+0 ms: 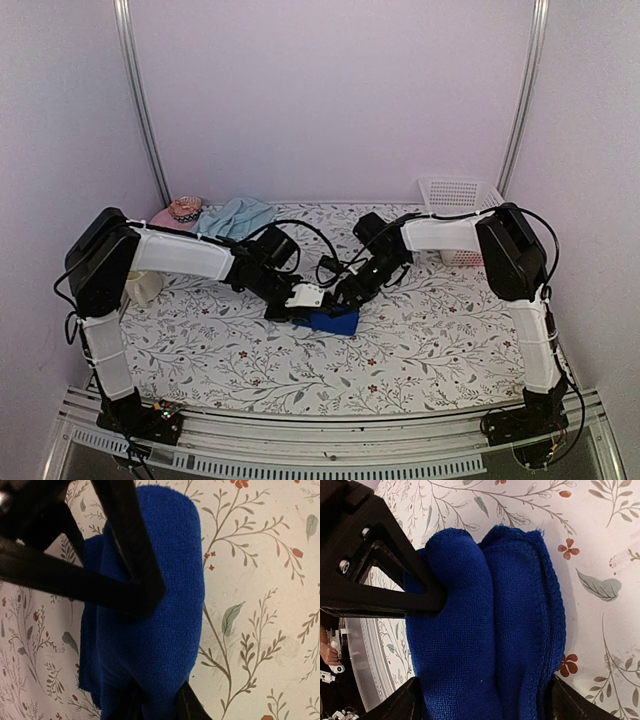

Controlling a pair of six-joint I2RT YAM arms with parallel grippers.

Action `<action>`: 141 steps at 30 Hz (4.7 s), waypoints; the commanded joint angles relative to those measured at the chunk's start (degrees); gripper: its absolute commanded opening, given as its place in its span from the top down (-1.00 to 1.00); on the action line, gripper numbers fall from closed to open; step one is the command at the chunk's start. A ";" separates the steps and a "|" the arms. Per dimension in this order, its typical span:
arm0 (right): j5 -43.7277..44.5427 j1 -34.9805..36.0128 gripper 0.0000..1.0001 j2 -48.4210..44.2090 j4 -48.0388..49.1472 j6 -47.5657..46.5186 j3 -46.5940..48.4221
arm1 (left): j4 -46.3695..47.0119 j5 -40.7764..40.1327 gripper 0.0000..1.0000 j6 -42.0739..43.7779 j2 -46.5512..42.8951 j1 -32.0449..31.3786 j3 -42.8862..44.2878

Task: Roll the towels
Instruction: Pick up the towel from the center of the board, then place the towel in the bin.

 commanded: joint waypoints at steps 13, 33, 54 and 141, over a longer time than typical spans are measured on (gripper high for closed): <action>-2.86 0.70 0.37 3.78 -6.48 -0.99 3.79 | -1.19 -4.04 0.55 -1.59 4.36 1.32 0.70; 1.79 -5.36 0.95 -10.61 5.21 5.84 -4.37 | 8.71 2.65 -0.95 -10.28 -20.77 7.54 -9.71; 19.37 -35.67 0.95 -38.86 12.80 13.81 -19.04 | 3.35 0.89 -0.95 -17.24 -40.10 17.14 -28.19; 35.18 -51.00 -0.27 -11.69 -3.60 13.11 5.80 | 6.78 0.98 -0.94 -18.47 -38.90 17.17 -31.91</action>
